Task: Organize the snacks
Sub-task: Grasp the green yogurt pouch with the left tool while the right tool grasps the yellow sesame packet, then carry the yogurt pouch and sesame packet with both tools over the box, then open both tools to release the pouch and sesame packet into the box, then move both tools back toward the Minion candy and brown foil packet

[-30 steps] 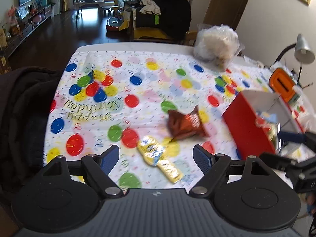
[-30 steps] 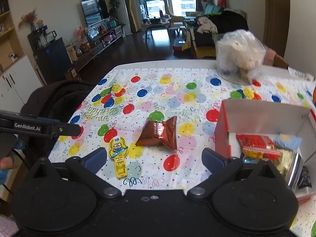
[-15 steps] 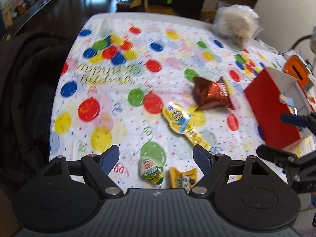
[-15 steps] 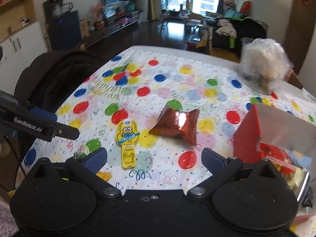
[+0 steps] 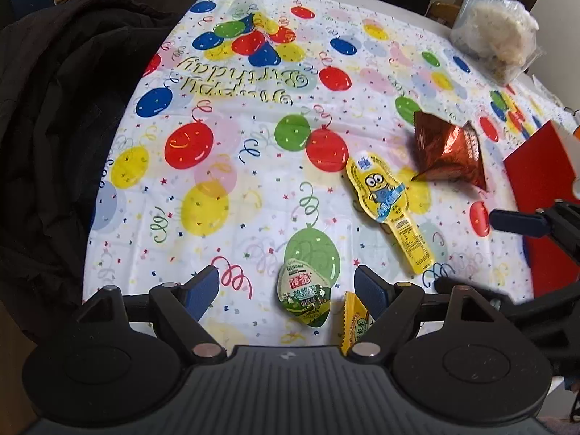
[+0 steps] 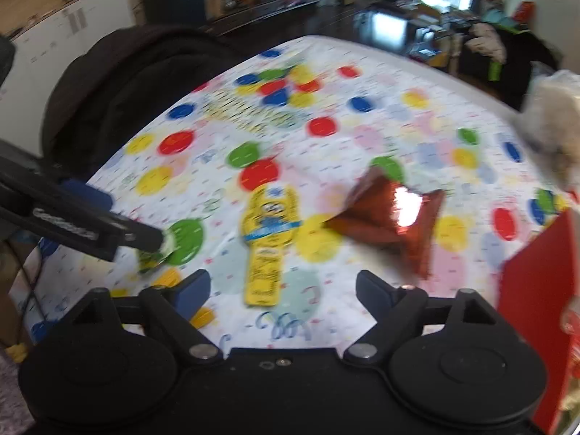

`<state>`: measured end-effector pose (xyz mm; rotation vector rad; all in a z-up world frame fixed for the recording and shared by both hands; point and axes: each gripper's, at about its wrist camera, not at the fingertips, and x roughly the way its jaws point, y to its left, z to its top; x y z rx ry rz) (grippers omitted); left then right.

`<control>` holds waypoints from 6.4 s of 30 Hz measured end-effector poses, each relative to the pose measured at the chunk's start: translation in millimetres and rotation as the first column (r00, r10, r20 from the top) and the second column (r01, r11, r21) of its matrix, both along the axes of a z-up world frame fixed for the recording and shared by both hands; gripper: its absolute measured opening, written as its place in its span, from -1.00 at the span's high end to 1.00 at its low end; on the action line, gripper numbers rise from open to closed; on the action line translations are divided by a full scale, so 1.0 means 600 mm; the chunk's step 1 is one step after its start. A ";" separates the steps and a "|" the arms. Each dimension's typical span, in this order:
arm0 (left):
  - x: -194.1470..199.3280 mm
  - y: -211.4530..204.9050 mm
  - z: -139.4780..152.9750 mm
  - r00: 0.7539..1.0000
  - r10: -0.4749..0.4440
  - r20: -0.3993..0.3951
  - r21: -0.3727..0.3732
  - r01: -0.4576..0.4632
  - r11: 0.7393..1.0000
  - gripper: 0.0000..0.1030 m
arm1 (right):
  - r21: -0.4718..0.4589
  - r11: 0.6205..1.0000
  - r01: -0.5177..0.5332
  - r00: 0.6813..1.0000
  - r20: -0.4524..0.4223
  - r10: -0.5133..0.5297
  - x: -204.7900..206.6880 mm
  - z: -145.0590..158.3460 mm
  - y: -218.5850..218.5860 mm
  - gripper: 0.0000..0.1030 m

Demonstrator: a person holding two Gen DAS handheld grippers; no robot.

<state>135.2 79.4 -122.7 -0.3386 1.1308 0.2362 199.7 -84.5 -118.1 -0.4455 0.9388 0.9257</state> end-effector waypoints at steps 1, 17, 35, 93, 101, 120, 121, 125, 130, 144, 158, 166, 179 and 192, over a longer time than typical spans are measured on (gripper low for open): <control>0.002 -0.002 -0.004 1.000 0.002 -0.005 -0.003 -0.002 1.000 -0.57 | 0.007 0.999 -0.036 0.999 -0.018 0.036 -0.004 -0.003 0.004 -0.62; 0.018 -0.010 -0.034 0.999 -0.024 -0.031 -0.051 0.022 0.998 -0.20 | -0.052 0.931 -0.362 0.931 -0.076 0.358 -0.075 -0.046 0.073 -0.15; 0.001 0.008 -0.034 0.999 -0.045 -0.005 -0.056 0.045 0.997 0.34 | -0.073 0.948 -0.309 0.950 -0.068 0.305 -0.097 -0.045 0.070 0.29; 0.089 -0.230 0.195 0.885 -0.367 0.288 0.017 0.378 0.926 0.35 | 0.284 0.877 0.389 0.905 0.062 -0.421 0.004 0.180 -0.307 0.41; 0.145 -0.337 0.194 0.861 -0.430 0.270 0.022 0.441 0.897 0.35 | 0.278 0.851 0.446 0.877 0.055 -0.478 0.048 0.172 -0.408 0.41; 0.248 -0.525 0.145 0.825 -0.538 0.174 0.022 0.543 0.839 0.34 | 0.194 0.816 0.545 0.826 0.043 -0.562 0.133 0.112 -0.578 0.41; 0.254 -0.531 0.141 0.824 -0.541 0.169 0.018 0.546 0.838 0.34 | 0.187 0.815 0.548 0.824 0.042 -0.564 0.136 0.108 -0.583 0.41; 0.275 -0.554 0.119 0.824 -0.551 0.130 0.013 0.554 0.832 0.34 | 0.143 0.823 0.550 0.826 0.055 -0.561 0.146 0.088 -0.590 0.41; 0.295 -0.582 0.092 0.816 -0.572 0.079 0.021 0.572 0.820 0.34 | 0.094 0.850 0.519 0.847 0.077 -0.526 0.151 0.066 -0.580 0.41; 0.331 -0.624 0.051 0.794 -0.606 -0.043 0.038 0.608 0.793 0.33 | 0.057 0.870 0.490 0.871 0.016 -0.491 0.164 0.033 -0.576 0.41; 0.339 -0.604 0.048 0.820 -0.571 -0.042 0.003 0.571 0.821 0.20 | 0.072 0.844 0.531 0.847 -0.051 -0.529 0.170 0.031 -0.589 0.34; 0.320 -0.590 0.073 0.829 -0.558 0.026 -0.011 0.559 0.829 0.02 | 0.108 0.825 0.555 0.832 -0.055 -0.552 0.161 0.055 -0.592 0.23; 0.269 -0.544 0.126 0.836 -0.529 0.148 -0.014 0.536 0.844 -0.17 | 0.189 0.817 0.545 0.834 -0.027 -0.551 0.128 0.110 -0.566 -0.24; 0.216 -0.440 0.162 0.871 -0.430 0.237 0.013 0.440 0.898 -0.36 | 0.232 0.822 0.520 0.845 -0.003 -0.534 0.092 0.143 -0.495 -0.62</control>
